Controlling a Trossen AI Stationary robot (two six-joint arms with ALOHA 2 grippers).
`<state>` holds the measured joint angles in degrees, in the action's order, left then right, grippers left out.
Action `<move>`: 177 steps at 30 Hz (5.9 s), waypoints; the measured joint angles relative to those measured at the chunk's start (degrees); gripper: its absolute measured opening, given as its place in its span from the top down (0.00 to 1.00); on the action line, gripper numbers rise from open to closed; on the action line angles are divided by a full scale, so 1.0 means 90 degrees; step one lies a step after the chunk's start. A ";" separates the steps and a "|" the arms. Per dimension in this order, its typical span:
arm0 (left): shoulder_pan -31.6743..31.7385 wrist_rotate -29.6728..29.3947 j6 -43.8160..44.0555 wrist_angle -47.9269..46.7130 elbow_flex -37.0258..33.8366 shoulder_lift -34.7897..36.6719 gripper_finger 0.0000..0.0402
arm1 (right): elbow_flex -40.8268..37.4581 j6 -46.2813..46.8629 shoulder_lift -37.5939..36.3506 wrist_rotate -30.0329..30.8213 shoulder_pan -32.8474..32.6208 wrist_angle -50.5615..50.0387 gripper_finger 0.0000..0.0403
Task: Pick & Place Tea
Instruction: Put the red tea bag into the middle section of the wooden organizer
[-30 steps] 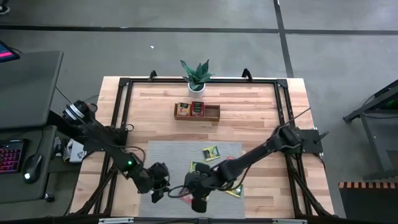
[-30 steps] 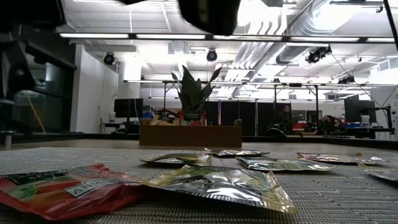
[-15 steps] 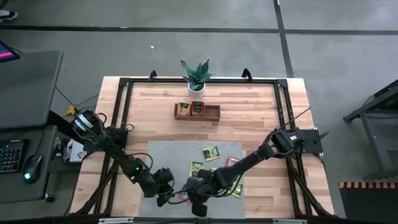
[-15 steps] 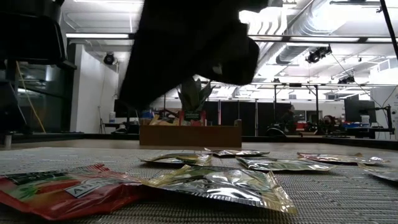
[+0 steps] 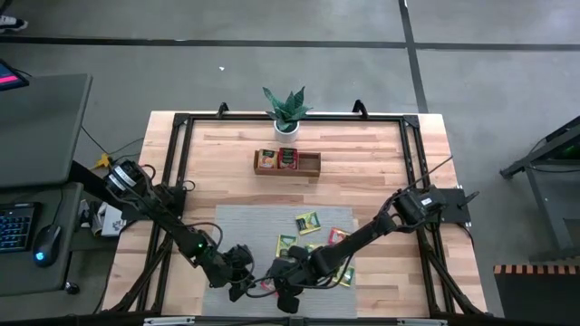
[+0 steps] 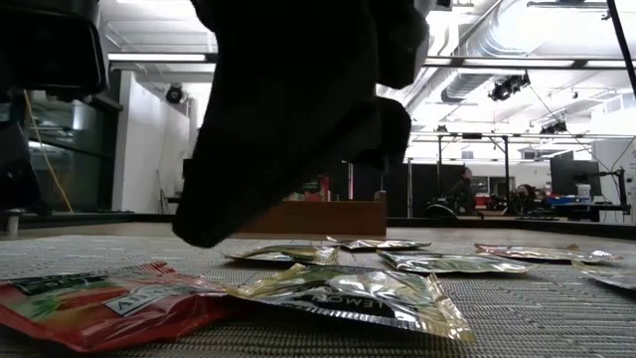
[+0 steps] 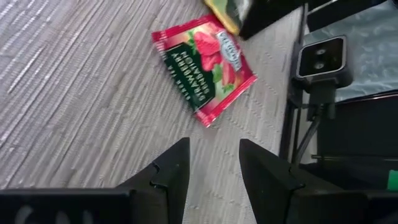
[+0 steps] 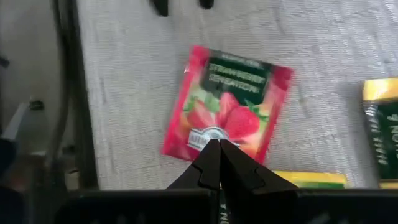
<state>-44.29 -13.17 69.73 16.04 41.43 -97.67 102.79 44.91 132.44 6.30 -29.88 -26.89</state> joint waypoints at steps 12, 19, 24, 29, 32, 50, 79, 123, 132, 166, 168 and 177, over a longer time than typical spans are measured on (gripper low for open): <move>0.0002 -0.0087 0.0002 0.0110 0.0002 0.0000 0.66 | 0.0009 -0.0027 -0.0002 0.0082 -0.0016 0.0069 1.00; 0.0002 -0.0092 0.0024 0.0211 0.0002 0.0000 0.66 | 0.0009 -0.0022 -0.0002 0.0103 -0.0018 0.0045 1.00; 0.0002 -0.0110 0.0017 0.0402 0.0002 0.0001 0.66 | 0.0009 -0.0039 -0.0002 0.0182 -0.0018 0.0019 1.00; 0.0002 -0.0160 0.0017 0.0394 0.0002 0.0002 0.66 | 0.0009 -0.0039 -0.0002 0.0258 -0.0021 0.0019 1.00; 0.0002 -0.0172 0.0017 0.0394 0.0002 0.0000 0.66 | -0.0177 0.0001 -0.0010 0.0232 -0.0026 0.0308 1.00; 0.0007 -0.0233 0.0127 0.0363 0.0002 0.0000 0.66 | -0.0480 0.0217 0.0076 0.0171 -0.0026 0.0680 1.00; 0.0724 0.0710 0.0952 0.0217 0.0116 -0.0420 0.66 | -0.0472 0.0748 0.0381 -0.0204 0.0181 0.0985 1.00; 0.0918 0.1115 0.0977 -0.1975 0.0084 0.0708 0.66 | -0.0480 0.0847 0.0418 -0.0051 0.0445 0.1572 1.00; 0.0920 0.1436 0.1491 -0.1811 0.0101 0.0621 0.66 | -0.0482 0.0878 0.0425 0.0192 0.0589 0.1731 1.00; 0.0920 0.1620 0.2167 -0.2423 0.0111 0.0631 0.66 | -0.0482 0.1129 0.0430 0.0584 0.0875 0.1923 1.00; 0.0920 0.1533 0.2274 -0.2675 0.0128 0.0638 0.66 | -0.0482 0.1129 0.0430 0.0559 0.0875 0.1923 1.00; 0.0920 0.1420 0.2281 -0.2711 0.0112 0.0649 0.66 | -0.0482 0.1135 0.0430 0.0535 0.0875 0.1937 1.00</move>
<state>-36.01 -0.40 90.26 -8.36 42.44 -91.83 98.45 55.12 136.31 11.12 -22.00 -9.45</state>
